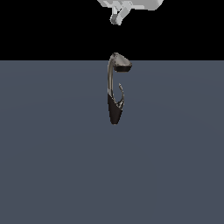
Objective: Turn on the faucet by rotating a designated handle.
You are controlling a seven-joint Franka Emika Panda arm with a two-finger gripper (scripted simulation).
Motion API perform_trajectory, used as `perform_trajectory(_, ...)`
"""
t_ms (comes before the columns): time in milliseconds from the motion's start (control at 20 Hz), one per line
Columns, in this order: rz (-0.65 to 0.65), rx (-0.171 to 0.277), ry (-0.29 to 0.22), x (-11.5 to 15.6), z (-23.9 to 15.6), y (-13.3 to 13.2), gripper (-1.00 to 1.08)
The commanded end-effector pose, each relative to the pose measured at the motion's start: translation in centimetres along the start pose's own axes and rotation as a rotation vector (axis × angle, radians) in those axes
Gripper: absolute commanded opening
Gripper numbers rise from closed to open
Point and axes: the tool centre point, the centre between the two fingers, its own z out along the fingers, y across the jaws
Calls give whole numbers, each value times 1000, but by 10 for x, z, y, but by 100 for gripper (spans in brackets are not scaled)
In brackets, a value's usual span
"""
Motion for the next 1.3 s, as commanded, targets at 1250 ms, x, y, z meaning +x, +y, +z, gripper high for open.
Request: perform_trajectory(1250,598,153,-275,171,150,-18,-100)
